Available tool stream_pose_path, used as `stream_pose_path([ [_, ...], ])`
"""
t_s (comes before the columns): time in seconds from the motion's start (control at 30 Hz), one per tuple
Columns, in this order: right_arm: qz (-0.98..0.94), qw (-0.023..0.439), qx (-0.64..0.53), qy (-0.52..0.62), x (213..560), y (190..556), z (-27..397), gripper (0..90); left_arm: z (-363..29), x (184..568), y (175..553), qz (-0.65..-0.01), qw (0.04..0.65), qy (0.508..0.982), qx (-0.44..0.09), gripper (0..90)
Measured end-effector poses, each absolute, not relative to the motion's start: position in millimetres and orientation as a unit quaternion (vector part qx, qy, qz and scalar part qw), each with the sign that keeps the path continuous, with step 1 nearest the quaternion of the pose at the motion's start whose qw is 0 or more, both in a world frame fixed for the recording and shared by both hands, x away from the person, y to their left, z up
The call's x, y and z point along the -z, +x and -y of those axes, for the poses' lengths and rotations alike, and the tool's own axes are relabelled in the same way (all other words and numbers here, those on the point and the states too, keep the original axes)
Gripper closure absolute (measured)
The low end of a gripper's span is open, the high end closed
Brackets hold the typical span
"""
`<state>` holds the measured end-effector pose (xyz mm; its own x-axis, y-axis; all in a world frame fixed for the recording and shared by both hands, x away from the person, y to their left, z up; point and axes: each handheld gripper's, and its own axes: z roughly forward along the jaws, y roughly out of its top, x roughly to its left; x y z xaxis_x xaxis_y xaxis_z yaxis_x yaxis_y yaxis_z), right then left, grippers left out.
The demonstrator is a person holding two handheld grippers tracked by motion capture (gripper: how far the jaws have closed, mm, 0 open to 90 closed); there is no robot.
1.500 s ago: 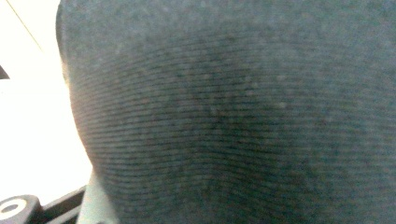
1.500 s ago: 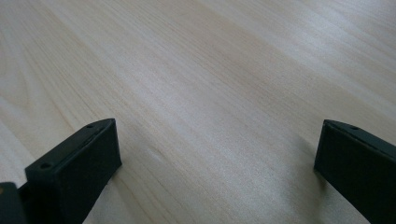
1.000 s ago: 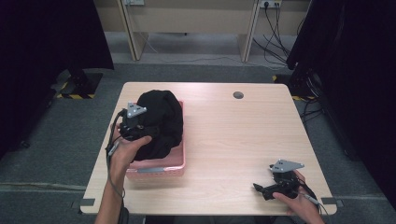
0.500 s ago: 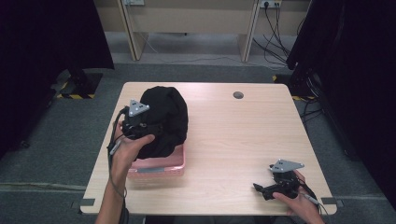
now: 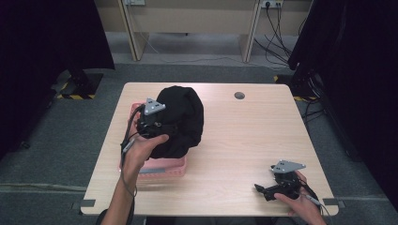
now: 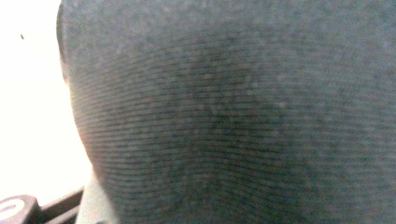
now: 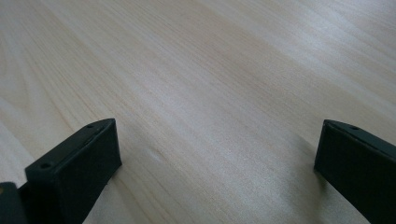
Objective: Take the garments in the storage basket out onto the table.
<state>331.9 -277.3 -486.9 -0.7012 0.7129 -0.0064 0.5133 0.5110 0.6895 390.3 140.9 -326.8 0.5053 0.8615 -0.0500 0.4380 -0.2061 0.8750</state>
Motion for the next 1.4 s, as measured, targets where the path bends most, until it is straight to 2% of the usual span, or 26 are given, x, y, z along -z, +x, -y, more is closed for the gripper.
stream_pose_path([
  [0.87,-0.857,0.146,-0.341,0.357,486.8,332.0,277.3,0.5,-76.7,332.4,396.4,-0.393,0.457,0.777,-0.181,40.9],
  [1.4,-0.857,0.147,-0.341,0.357,486.8,331.9,277.3,0.5,-51.5,338.8,402.3,-0.385,0.454,0.787,-0.164,40.9],
])
